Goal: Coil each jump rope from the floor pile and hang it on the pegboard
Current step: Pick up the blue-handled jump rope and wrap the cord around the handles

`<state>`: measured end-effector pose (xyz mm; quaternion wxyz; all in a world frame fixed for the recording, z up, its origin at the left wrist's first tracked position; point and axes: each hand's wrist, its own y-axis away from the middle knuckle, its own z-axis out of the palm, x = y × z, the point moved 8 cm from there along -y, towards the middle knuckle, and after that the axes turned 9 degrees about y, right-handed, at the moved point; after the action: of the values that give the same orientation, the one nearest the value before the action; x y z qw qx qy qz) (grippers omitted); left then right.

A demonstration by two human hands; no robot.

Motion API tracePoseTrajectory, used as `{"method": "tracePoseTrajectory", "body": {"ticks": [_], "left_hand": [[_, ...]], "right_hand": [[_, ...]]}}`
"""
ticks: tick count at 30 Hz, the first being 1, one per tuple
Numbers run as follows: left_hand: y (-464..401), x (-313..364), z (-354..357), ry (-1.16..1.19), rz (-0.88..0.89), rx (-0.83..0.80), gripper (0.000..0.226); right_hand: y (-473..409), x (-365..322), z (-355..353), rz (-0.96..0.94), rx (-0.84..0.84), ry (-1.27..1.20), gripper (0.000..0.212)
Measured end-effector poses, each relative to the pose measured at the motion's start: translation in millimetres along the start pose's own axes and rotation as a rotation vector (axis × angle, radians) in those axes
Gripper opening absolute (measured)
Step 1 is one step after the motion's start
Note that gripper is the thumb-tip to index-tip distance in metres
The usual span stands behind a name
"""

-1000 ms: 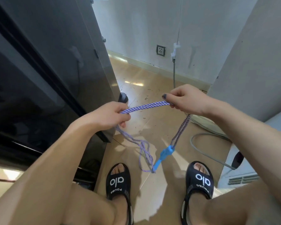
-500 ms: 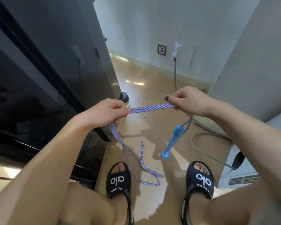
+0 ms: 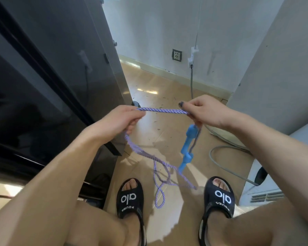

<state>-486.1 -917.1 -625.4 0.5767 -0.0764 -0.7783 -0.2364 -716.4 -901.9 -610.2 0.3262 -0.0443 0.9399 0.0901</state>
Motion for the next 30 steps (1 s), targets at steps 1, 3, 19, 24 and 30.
{"method": "tracePoseTrajectory", "body": {"ticks": [1, 3, 19, 24, 30], "left_hand": [[0, -4, -14, -0.070, 0.003, 0.077, 0.030], [2, -11, -23, -0.197, 0.009, 0.133, 0.028], [11, 18, 13, -0.053, 0.060, -0.081, 0.040], [9, -4, -40, -0.336, 0.040, 0.259, 0.039], [2, -23, 5, -0.492, -0.089, 0.083, 0.050]], "right_hand": [[0, 8, -4, 0.027, 0.017, 0.001, 0.051], [0, 16, -8, 0.056, 0.042, -0.035, 0.049], [1, 1, 5, -0.049, -0.017, 0.134, 0.053], [1, 41, 0, 0.076, -0.035, 0.086, 0.055], [4, 14, 22, 0.078, -0.073, -0.073, 0.052]]}}
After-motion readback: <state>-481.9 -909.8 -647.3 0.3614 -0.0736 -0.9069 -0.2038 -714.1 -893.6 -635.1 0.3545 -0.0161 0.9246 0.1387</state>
